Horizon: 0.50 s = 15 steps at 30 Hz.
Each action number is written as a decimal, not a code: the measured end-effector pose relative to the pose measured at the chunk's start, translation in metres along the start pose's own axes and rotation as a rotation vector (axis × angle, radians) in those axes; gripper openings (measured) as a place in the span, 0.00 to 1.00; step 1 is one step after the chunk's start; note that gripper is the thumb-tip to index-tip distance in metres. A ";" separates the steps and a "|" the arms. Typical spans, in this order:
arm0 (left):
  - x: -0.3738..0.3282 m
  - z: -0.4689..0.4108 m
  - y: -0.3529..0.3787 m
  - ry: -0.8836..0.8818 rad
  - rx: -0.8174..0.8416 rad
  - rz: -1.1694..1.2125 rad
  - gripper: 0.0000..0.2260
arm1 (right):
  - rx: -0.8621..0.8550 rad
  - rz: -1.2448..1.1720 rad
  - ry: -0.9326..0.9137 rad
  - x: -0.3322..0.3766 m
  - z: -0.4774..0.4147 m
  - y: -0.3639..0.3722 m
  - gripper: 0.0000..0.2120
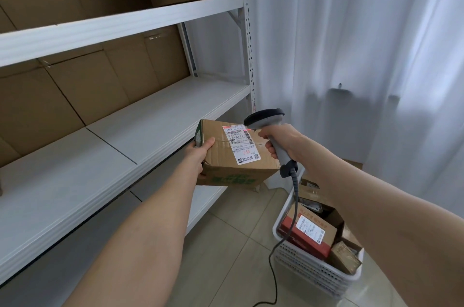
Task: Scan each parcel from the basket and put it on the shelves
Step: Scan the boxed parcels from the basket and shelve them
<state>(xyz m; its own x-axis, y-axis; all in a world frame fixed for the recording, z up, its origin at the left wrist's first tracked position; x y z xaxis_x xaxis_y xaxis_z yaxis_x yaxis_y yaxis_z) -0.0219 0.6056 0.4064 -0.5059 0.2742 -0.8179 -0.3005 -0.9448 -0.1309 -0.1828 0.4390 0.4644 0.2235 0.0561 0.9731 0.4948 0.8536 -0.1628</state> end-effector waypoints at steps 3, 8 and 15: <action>0.002 0.002 -0.002 -0.008 -0.012 -0.006 0.27 | 0.025 -0.009 -0.007 0.001 0.002 -0.002 0.07; 0.007 0.006 -0.003 0.014 -0.010 -0.004 0.27 | 0.049 -0.011 -0.001 -0.003 0.004 -0.003 0.07; 0.015 0.005 -0.004 0.040 -0.007 -0.003 0.24 | 0.068 -0.030 -0.007 -0.007 0.007 -0.003 0.09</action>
<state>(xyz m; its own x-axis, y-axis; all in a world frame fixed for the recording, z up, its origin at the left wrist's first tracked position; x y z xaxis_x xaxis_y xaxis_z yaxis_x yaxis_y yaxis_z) -0.0326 0.6142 0.3976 -0.4719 0.2701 -0.8392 -0.2961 -0.9452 -0.1377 -0.1921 0.4399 0.4593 0.2033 0.0335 0.9785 0.4429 0.8881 -0.1225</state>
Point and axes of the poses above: each hand's wrist, its own z-axis away from the middle knuckle, its own y-axis out of the palm, x = y × z, the point moved 1 cm from there along -z, towards the middle knuckle, and after that the axes turned 11 degrees about -y, right-handed, at the moved point
